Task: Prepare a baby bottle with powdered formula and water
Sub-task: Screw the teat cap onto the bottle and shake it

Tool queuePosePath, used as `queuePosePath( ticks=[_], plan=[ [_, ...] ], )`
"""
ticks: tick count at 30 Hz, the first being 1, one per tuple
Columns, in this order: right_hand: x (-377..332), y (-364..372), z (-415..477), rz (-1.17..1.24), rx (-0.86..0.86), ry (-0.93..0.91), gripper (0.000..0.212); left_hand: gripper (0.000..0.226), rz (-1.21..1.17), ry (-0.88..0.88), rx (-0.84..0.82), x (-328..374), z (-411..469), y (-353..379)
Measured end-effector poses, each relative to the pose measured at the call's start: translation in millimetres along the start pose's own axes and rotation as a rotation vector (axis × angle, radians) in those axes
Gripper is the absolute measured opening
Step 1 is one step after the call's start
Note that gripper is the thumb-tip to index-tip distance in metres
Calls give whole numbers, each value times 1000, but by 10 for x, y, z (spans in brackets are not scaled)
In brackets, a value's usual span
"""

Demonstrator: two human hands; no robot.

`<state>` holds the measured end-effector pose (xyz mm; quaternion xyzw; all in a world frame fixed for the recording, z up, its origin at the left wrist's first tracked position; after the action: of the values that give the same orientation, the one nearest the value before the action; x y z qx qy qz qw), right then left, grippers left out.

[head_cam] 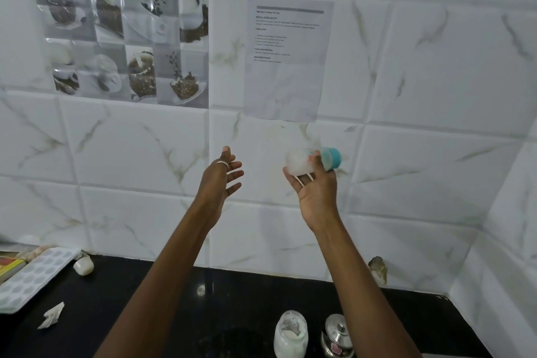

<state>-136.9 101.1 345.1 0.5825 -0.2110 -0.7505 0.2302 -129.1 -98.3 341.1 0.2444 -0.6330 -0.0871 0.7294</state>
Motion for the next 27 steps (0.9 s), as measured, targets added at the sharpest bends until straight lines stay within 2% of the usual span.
queuePosePath(
  ticks=[2,4,5,8,10,14,15,19,21,23,24,25,27],
  plan=[
    [75,53,-56,-153,-42,41,56,43,-15,-3,7,6,5,-19],
    [157,81,-166,-341,-201,120,60,44,-18,-8,10,-8,0,-12],
    [158,72,-181,-352,-227,118,60,44,-17,-8,8,-17,-9,-9],
    [42,9,-99,-64,-80,54,52,46,-30,-8,3,-33,-33,-26],
    [37,-10,-73,-46,-42,28,49,46,-34,-5,11,-26,-34,-47],
    [157,-42,-215,-478,-257,122,56,47,-25,-8,11,-27,-28,-44],
    [130,-69,-207,-452,-251,107,55,47,-24,-6,5,-32,-33,-45],
    [-37,-109,-108,-53,-68,-7,52,45,-35,1,0,-36,-34,-79],
    [-7,-59,-160,-171,-106,-6,58,45,-35,-1,1,-37,-26,-76],
    [63,-31,-257,-446,-265,53,63,45,-33,-7,0,-57,-19,-59],
    [67,-41,-269,-499,-304,56,66,45,-31,-7,-4,-66,-21,-50],
    [33,-61,-242,-465,-293,32,66,45,-30,-7,-8,-73,-21,-44],
    [-71,-92,-168,-200,-185,-23,62,46,-34,-9,-10,-81,-21,-44]
  ],
)
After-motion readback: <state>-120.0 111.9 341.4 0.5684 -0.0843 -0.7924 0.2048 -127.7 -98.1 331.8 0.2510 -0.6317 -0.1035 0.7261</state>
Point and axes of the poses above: each hand's wrist, its own z-axis towards the middle knuckle, its own y-axis out of the palm, x = y × z, the point moved 2 cm from there along z, towards the middle knuckle, and after that the axes turned 9 degrees about -z, right-handed, at the moved point
